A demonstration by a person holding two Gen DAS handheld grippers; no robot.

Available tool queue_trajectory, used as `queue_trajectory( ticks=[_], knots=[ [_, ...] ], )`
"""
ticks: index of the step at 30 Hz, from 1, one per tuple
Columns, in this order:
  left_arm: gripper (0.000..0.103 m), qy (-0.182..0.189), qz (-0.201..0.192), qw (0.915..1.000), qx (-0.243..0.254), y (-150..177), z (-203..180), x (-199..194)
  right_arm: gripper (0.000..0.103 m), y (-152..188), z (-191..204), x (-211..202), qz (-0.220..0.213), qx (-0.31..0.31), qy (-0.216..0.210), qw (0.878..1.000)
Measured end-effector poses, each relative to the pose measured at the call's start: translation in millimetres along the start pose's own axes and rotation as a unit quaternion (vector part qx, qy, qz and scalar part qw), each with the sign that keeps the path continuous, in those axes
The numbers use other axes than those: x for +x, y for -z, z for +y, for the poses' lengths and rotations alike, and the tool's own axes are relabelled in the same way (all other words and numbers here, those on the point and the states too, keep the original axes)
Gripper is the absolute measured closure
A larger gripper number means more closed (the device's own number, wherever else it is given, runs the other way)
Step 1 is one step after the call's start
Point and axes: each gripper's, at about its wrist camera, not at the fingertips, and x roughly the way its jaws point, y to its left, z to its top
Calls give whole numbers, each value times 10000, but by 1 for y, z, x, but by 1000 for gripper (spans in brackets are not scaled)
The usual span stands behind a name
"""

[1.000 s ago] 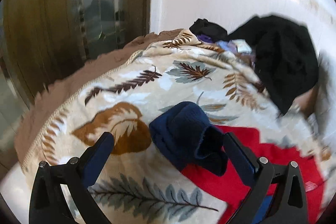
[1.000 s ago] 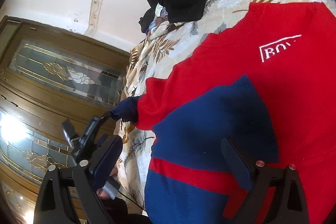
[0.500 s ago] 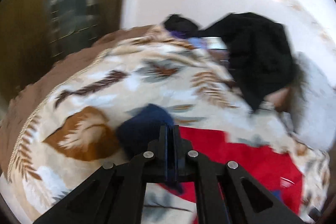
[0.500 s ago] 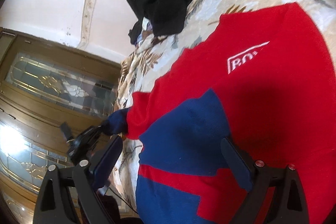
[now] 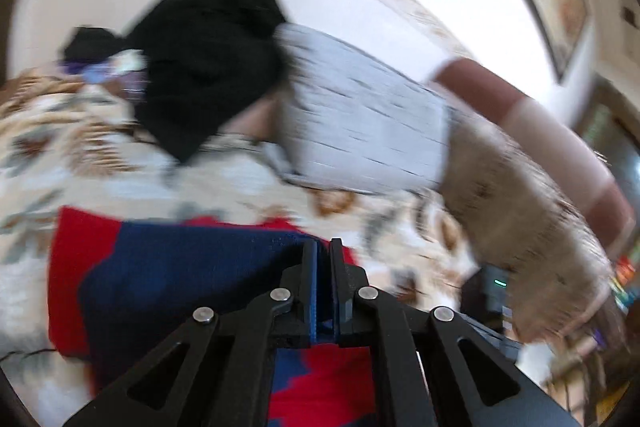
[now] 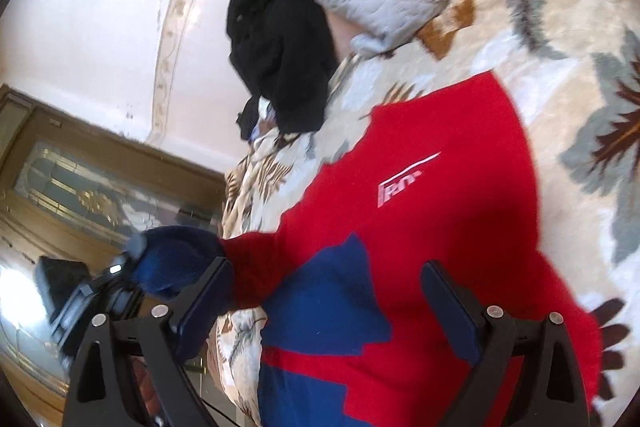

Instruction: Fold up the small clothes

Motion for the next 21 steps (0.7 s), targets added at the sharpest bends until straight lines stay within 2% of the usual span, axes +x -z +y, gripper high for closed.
queue_trajectory(
  ticks=[1, 2, 4, 7, 9, 13, 16, 18, 19, 20, 21],
  knots=[
    [82, 64, 8, 9999, 96, 0, -6, 2, 7, -3, -3, -5, -49, 22, 22, 10000],
    [59, 12, -58, 9999, 116, 0, -7, 0, 7, -5, -6, -9, -78, 52, 13, 10000],
    [34, -374, -345, 9987, -32, -1, 3, -7, 7, -8, -11, -15, -57, 157, -122, 9998],
    [33, -705, -502, 9958, -308, -5, 33, -16, 7, -10, -18, -11, 21, 335, -188, 9993],
    [33, -1080, -498, 9919, -455, -4, 55, -17, 7, -11, -21, -2, 184, 402, -115, 9990],
    [33, -1735, -261, 9809, -835, 4, 107, -13, 7, -6, -25, 26, 630, 403, 296, 9968],
    [33, -2025, -112, 9725, -1144, 9, 137, -6, 8, 2, -27, 50, 1010, 265, 530, 9931],
    [33, -2142, -65, 9677, -1326, 15, 155, -9, 15, 6, -21, 57, 1039, 25, 780, 9915],
    [33, -2217, -48, 9648, -1412, 19, 164, -11, 29, 7, -17, 59, 1064, -151, 882, 9903],
    [33, -2260, -32, 9631, -1460, 20, 169, -13, 58, 10, -13, 62, 1120, -312, 965, 9885],
    [33, -2287, -13, 9617, -1510, 21, 174, -12, 78, 13, -8, 68, 1251, -488, 1077, 9851]
  ],
)
